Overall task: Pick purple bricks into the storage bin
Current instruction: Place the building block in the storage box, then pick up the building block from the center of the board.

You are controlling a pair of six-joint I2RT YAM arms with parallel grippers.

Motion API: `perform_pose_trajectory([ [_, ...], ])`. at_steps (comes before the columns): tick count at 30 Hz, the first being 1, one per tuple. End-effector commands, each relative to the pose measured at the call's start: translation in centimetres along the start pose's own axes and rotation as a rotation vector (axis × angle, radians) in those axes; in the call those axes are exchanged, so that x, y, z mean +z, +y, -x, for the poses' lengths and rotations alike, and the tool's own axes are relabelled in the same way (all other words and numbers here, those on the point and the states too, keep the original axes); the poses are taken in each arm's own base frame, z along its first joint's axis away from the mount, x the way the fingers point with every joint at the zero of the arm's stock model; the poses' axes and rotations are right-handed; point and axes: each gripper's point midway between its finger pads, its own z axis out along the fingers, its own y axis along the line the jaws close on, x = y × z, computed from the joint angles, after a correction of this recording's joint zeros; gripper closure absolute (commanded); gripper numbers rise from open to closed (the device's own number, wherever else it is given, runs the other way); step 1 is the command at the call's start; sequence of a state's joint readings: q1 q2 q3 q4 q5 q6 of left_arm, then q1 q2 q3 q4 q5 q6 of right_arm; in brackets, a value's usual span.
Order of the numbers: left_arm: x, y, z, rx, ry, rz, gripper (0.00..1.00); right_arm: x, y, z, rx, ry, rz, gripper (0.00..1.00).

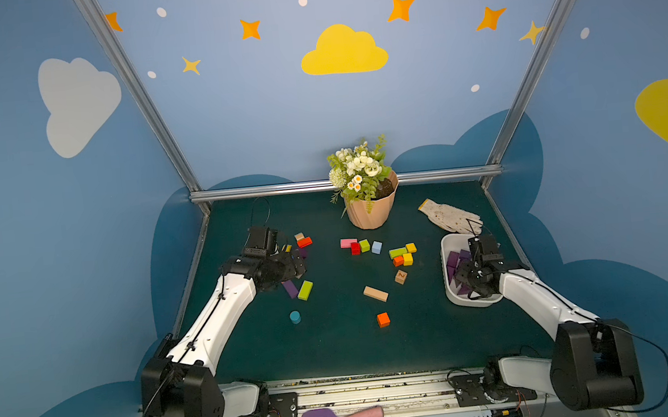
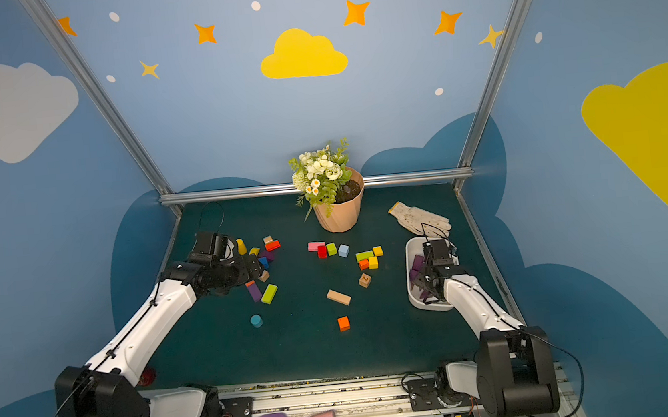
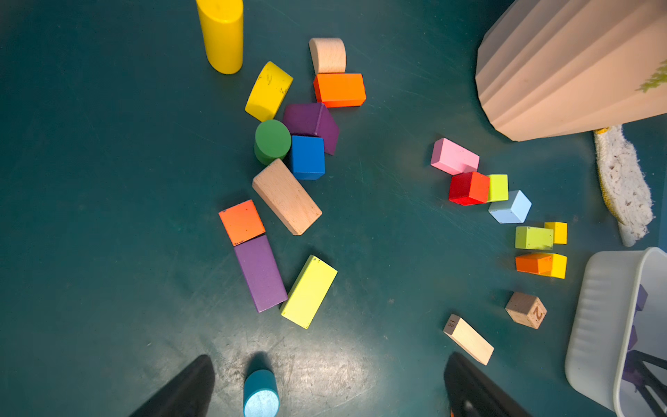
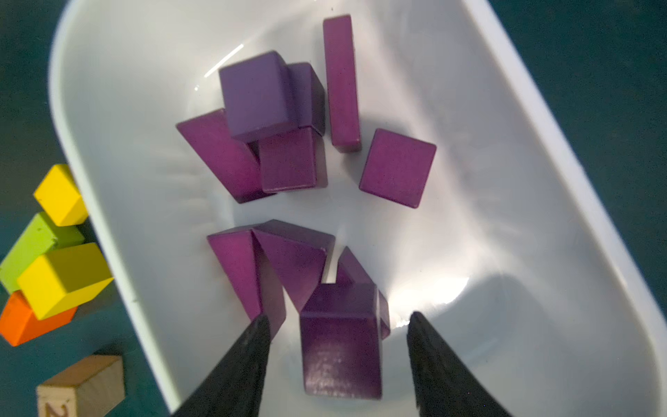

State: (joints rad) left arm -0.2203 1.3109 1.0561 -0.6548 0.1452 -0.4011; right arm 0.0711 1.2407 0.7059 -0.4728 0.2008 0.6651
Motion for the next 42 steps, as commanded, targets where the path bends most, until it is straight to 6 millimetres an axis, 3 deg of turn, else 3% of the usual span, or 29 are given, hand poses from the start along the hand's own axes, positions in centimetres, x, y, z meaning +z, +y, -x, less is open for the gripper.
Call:
perform_pose_trajectory([
  [1, -0.1, 0.4, 0.2, -0.017, -0.01, 0.013, 0.0, -1.8, 0.6, 1.5, -0.03, -0.051, 0.019, 0.37],
  [9, 0.3, 1.7, 0.4, -0.05, -0.009, 0.068, 0.0, -5.3, 4.0, 3.0, -0.155, -0.201, 0.119, 0.36],
  [14, 0.6, 2.9, 0.6, -0.087, -0.02, 0.131, 0.0, -7.0, 7.4, 2.4, -0.286, -0.275, 0.193, 0.36],
  [27, 2.1, 5.9, -0.4, -0.169, 0.019, 0.288, 0.01, -10.0, 17.2, -2.8, -0.665, -0.393, 0.416, 0.36],
  [33, 3.7, 6.7, -1.8, -0.195, 0.106, 0.339, 0.05, -10.3, 20.1, -5.3, -0.774, -0.407, 0.494, 0.36],
  [42, 6.2, 6.7, -3.2, -0.225, 0.206, 0.345, 0.21, -11.1, 23.2, -9.0, -0.994, -0.444, 0.578, 0.36],
])
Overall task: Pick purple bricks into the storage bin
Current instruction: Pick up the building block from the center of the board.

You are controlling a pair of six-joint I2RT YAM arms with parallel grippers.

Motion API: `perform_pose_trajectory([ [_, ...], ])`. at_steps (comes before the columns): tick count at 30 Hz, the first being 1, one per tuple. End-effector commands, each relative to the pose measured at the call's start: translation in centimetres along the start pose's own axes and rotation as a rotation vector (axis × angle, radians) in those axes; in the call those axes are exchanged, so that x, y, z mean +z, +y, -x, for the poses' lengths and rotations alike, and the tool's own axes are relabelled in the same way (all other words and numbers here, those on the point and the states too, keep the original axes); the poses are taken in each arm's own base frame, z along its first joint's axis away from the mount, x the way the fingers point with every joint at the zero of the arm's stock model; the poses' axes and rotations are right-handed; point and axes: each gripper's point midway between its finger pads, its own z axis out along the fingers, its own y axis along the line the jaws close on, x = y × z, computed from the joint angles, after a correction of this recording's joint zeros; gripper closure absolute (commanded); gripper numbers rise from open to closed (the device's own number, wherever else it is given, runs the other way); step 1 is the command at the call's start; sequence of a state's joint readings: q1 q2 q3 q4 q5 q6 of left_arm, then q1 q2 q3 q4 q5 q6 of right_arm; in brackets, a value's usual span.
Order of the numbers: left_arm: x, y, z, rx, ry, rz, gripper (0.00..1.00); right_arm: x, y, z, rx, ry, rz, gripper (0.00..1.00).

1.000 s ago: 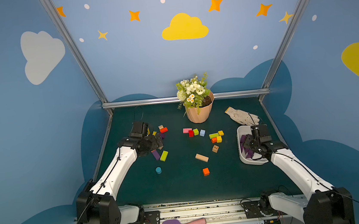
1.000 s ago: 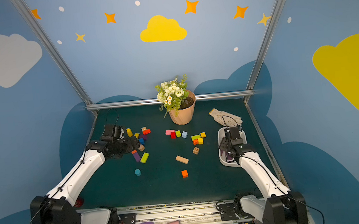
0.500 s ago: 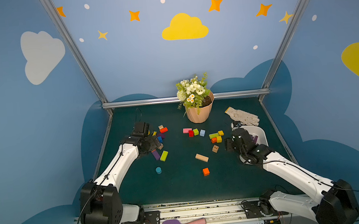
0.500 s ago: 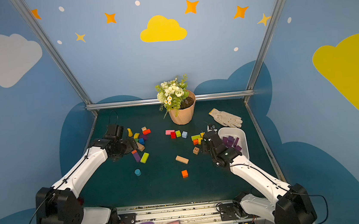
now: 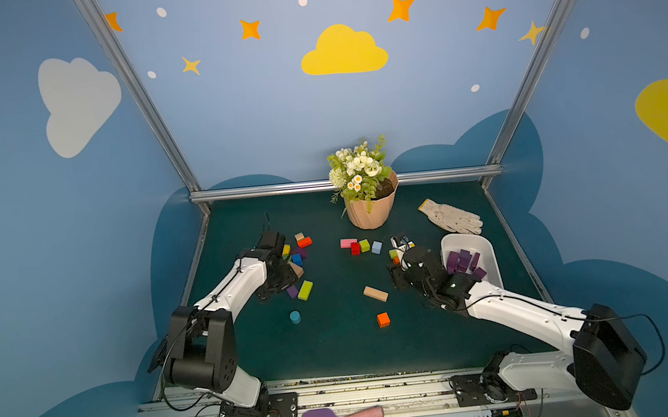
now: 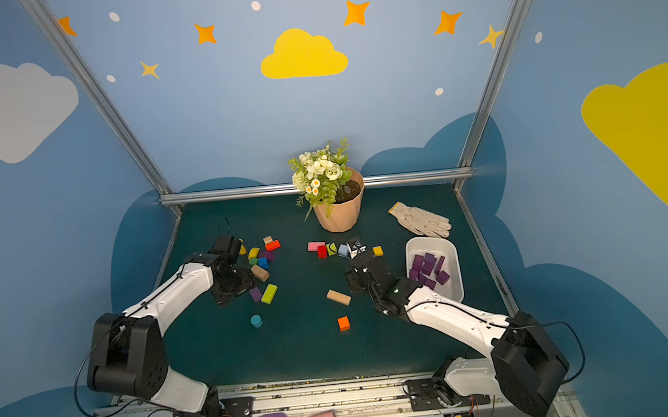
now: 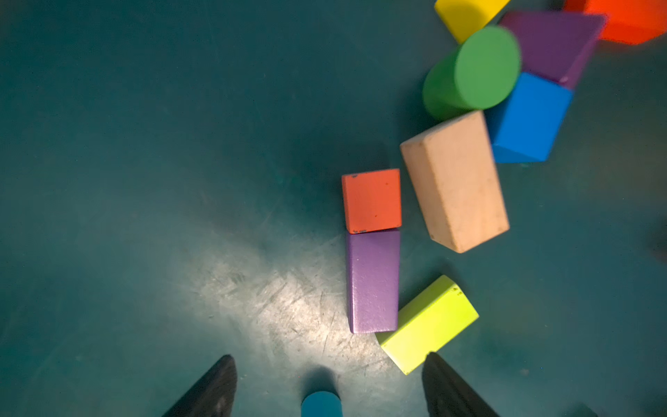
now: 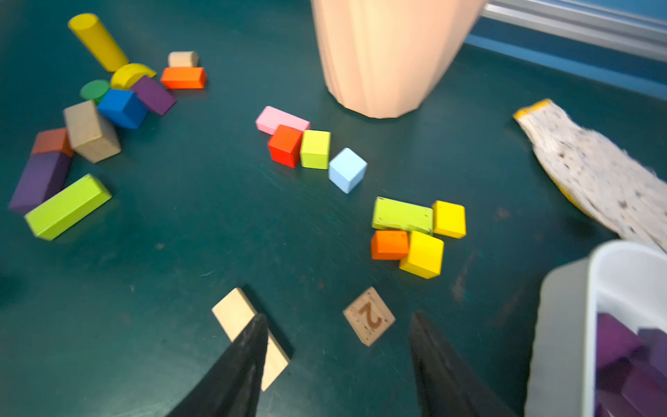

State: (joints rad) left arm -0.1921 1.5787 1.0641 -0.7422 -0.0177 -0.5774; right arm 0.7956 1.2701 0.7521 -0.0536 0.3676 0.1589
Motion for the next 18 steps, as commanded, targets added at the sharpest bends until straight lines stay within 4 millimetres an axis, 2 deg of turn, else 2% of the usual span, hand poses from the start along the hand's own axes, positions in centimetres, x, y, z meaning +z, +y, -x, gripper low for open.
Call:
perform_pose_trajectory([
  [1, 0.3, -0.3, -0.1, -0.016, 0.036, 0.007, 0.24, -0.2, 2.1, 2.2, -0.097, -0.072, 0.063, 0.36],
  [5, 1.5, -0.4, -0.5, -0.027, 0.078, 0.028, 0.27, -0.2, 3.9, 2.0, -0.17, -0.07, 0.137, 0.36],
  [8, 2.2, -0.7, -0.5, -0.033, 0.103, 0.032, 0.34, -0.4, 5.1, 1.9, -0.209, -0.078, 0.194, 0.36],
  [14, 3.4, -1.6, -0.1, -0.071, 0.129, 0.04, 0.34, -0.7, 7.1, 1.6, -0.259, -0.091, 0.299, 0.35],
  [18, 3.8, -2.0, 0.4, -0.083, 0.114, 0.054, 0.35, -0.5, 7.4, 1.1, -0.299, -0.077, 0.309, 0.35],
])
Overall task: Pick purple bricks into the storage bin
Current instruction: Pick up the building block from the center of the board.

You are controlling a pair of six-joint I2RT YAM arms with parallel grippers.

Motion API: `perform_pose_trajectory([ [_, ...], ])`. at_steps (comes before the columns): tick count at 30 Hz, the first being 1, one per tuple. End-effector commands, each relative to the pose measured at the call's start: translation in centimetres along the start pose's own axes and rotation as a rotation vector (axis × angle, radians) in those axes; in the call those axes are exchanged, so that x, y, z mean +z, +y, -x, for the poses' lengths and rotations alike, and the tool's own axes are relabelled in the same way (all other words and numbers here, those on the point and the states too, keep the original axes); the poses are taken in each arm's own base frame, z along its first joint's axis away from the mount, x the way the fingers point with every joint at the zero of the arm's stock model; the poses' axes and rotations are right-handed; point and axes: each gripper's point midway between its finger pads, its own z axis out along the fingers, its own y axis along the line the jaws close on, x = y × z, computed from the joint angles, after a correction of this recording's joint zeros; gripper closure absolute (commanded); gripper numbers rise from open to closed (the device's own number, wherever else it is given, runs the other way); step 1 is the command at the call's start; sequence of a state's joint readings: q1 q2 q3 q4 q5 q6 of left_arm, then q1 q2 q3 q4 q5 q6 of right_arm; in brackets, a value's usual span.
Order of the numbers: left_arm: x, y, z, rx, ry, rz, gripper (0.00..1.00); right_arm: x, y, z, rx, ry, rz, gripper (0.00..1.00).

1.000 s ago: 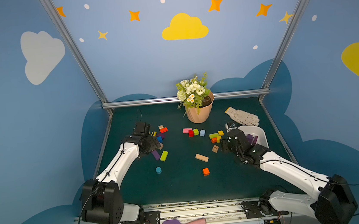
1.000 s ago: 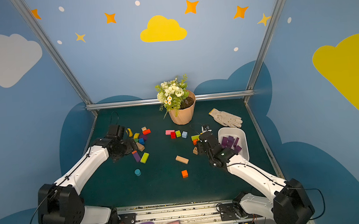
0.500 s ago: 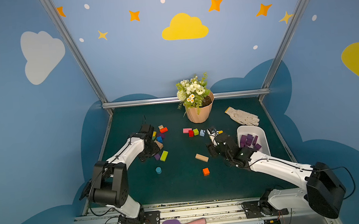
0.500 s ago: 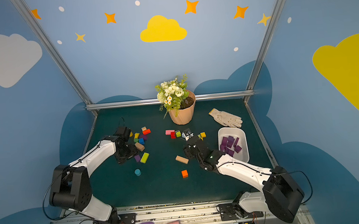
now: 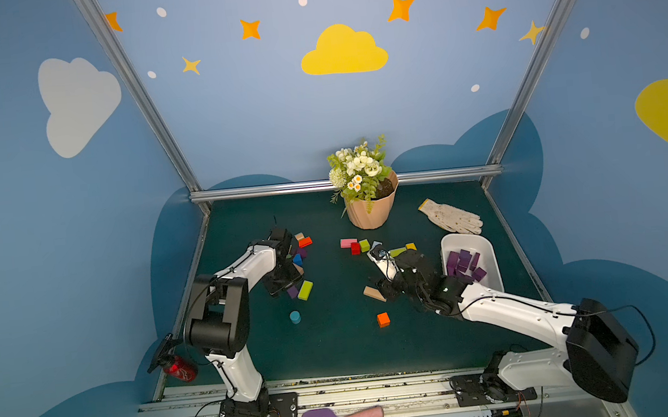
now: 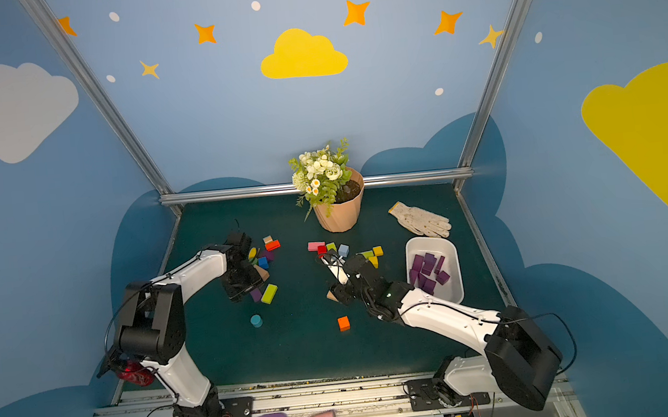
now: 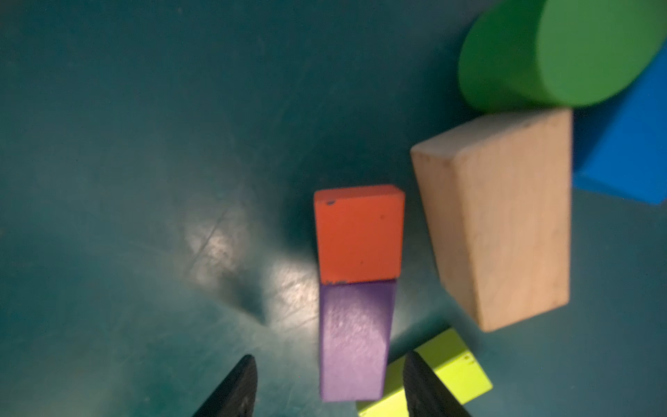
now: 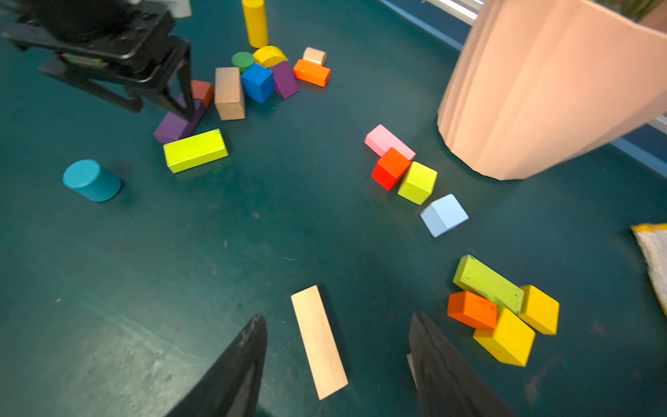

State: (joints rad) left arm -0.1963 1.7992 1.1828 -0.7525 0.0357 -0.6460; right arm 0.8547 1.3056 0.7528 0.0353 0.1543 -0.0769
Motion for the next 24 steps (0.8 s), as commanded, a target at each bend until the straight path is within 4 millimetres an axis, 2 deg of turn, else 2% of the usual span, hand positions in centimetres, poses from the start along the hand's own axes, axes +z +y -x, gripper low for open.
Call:
perform_pose_trajectory([
  [1, -0.1, -0.1, 0.3, -0.028, -0.006, 0.025, 0.35, 0.2, 0.9, 0.8, -0.051, -0.022, 0.042, 0.35],
  [11, 0.7, 0.5, 1.0, -0.025, -0.022, 0.08, 0.36, 0.6, 1.2, 0.2, -0.052, -0.018, 0.052, 0.35],
  [19, 1.6, 0.1, 1.0, -0.033, -0.016, 0.063, 0.4, 0.5, 1.1, 0.3, -0.041, -0.019, 0.047, 0.35],
  [24, 2.0, -0.1, 0.8, -0.044, -0.001, 0.047, 0.57, 0.4, 1.0, 0.4, -0.037, -0.019, 0.042, 0.35],
])
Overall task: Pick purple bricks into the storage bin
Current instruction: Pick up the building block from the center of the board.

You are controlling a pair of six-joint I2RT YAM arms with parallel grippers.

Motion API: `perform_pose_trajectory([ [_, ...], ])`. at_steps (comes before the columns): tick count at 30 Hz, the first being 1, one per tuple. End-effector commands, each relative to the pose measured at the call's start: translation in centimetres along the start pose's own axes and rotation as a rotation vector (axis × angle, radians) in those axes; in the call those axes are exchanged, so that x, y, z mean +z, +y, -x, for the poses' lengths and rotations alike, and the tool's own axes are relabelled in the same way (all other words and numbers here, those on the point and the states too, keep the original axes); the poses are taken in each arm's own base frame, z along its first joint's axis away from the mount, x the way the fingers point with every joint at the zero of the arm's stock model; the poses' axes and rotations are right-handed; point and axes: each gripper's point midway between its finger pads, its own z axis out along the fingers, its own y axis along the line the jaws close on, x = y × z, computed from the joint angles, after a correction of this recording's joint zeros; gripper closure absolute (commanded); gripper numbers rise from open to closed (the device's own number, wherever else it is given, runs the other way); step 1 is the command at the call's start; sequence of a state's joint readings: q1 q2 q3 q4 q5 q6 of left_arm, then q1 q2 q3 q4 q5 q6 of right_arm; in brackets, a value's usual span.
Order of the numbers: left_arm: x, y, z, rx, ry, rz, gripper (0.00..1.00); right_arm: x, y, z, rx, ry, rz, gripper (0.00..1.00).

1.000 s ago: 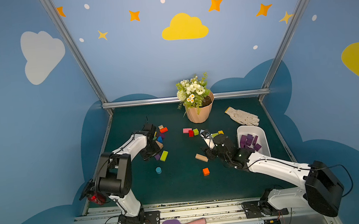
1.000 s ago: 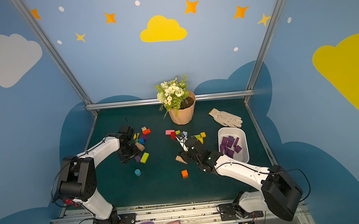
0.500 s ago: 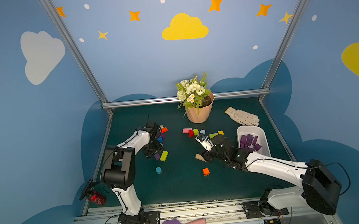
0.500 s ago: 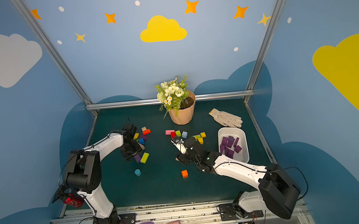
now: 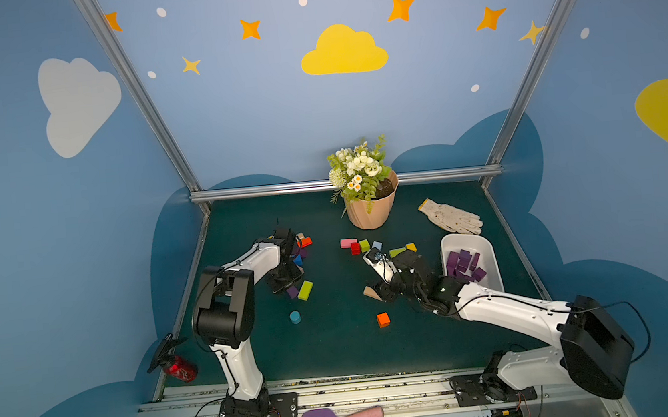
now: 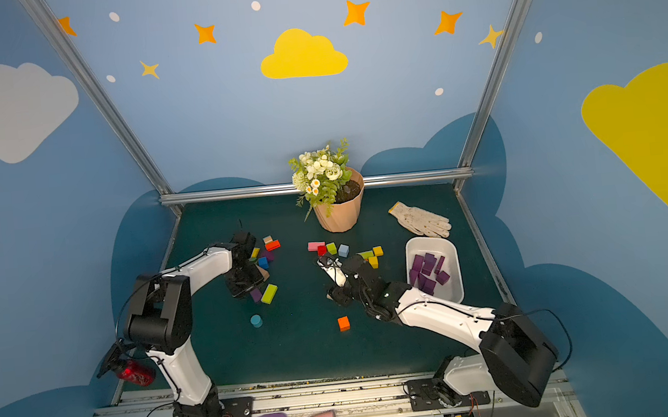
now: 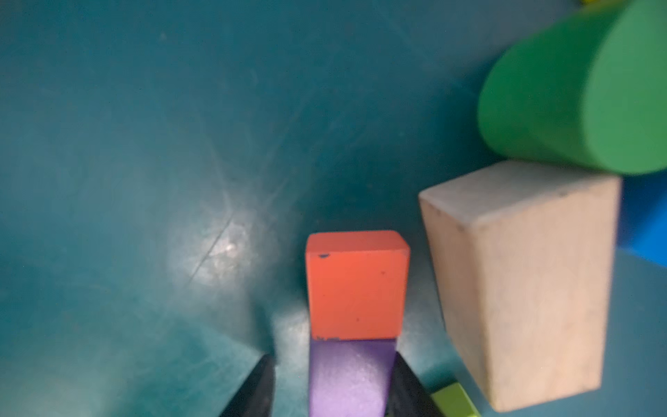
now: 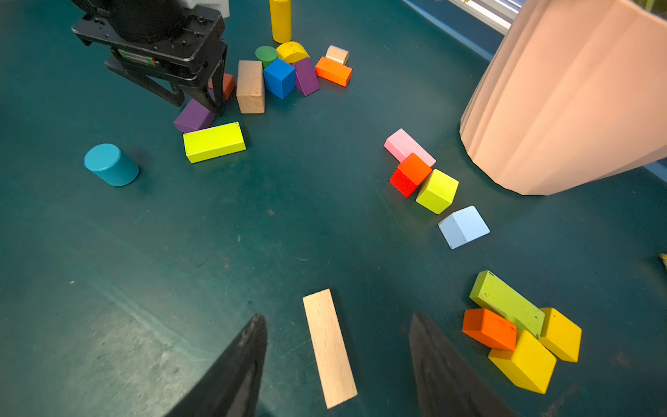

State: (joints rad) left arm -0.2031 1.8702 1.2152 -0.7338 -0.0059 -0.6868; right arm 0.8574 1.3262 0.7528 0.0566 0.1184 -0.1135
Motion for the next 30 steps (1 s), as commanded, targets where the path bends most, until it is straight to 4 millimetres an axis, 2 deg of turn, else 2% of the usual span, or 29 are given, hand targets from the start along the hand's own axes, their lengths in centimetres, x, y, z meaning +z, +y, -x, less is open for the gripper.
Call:
perform_pose_trajectory([
  [1, 0.5, 0.0, -0.2, -0.01, 0.019, -0.002, 0.58, -0.1, 0.2, 0.5, 0.001, -0.016, 0.005, 0.35],
  [4, 0.5, 0.0, -0.4, -0.018, 0.02, -0.011, 0.59, -0.1, 0.2, 0.5, 0.002, -0.015, 0.004, 0.35],
  [6, 0.3, 0.1, -0.5, -0.021, 0.016, -0.016, 0.63, -0.2, 0.1, 0.5, 0.006, -0.017, 0.0, 0.35],
  [14, -0.8, 0.0, -1.2, -0.009, 0.026, -0.058, 0.64, -0.2, 0.1, 0.3, 0.025, -0.009, -0.002, 0.35],
  [16, -1.1, 0.0, -1.4, -0.003, 0.029, -0.072, 0.69, -0.2, 0.1, 0.4, 0.028, -0.011, 0.002, 0.35],
  [21, -1.8, -0.1, -1.7, 0.005, 0.031, -0.095, 0.69, -0.2, 0.2, 0.5, 0.036, -0.01, 0.004, 0.35],
  [30, -4.6, -0.4, -1.6, 0.021, 0.0, -0.166, 0.69, 0.2, 0.6, 0.9, 0.058, -0.013, 0.029, 0.35],
])
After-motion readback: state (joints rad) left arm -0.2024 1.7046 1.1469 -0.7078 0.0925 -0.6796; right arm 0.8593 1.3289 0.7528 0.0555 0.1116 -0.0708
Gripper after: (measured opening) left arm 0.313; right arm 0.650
